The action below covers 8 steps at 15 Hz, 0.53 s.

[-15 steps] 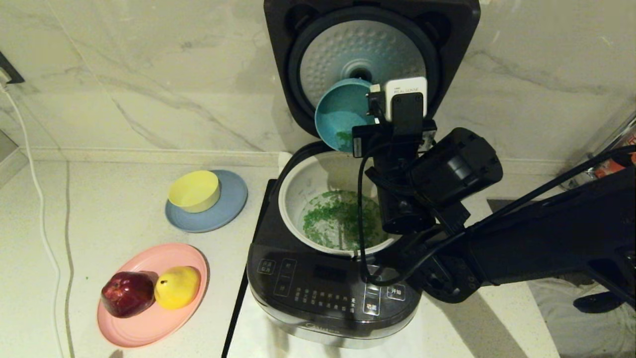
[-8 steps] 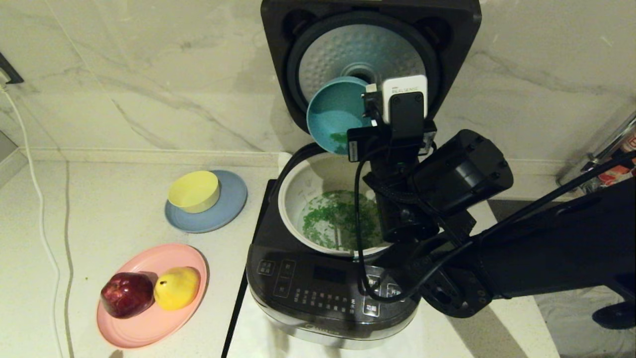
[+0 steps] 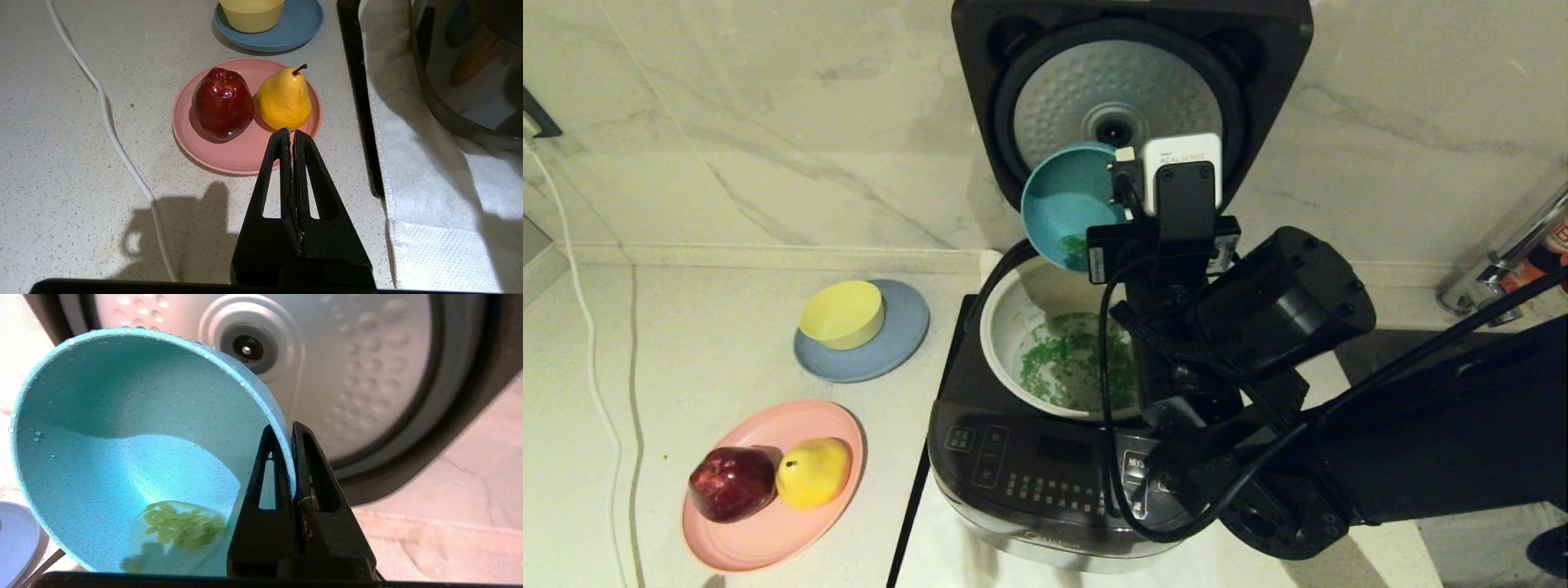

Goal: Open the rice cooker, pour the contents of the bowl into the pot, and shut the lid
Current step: Pour the water from the bowl into the rice cooker

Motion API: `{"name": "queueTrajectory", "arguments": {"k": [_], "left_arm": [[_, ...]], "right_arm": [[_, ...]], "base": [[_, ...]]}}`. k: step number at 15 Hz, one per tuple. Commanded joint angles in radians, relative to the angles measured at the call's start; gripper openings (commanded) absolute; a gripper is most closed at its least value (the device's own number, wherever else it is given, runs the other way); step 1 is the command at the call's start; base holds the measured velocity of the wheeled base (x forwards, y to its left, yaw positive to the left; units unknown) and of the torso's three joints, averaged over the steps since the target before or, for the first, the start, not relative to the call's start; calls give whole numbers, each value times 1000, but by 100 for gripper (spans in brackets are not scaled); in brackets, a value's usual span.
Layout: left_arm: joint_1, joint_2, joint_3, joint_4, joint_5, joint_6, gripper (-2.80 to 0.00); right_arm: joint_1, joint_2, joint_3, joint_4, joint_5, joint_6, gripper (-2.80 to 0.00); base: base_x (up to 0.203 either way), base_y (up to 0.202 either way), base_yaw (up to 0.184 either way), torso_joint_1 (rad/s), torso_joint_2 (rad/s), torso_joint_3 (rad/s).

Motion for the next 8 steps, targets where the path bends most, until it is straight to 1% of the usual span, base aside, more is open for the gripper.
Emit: {"name": "queueTrajectory", "arguments": {"k": [1,3,5,6,8], "left_arm": [[0,-1,9,0,0,1,-280],[0,-1,9,0,0,1,-280],[0,-1,9,0,0,1,-280],[0,-1,9,0,0,0,-280],[0,-1,9,0,0,1,-280]], "right_arm": [[7,-36,1,34,-45,3,-280],[22,-95,1,129,-80,15,-280],[43,-173,1,274,-100,50,-280],[53,-214,4,384,-108,85,-280],[64,-296,8,616,-115,197,-280]], "base": [[0,0,0,0,0,0],[0,0,0,0,0,0],[0,0,0,0,0,0],[0,0,0,0,0,0],[0,0,0,0,0,0]]}}
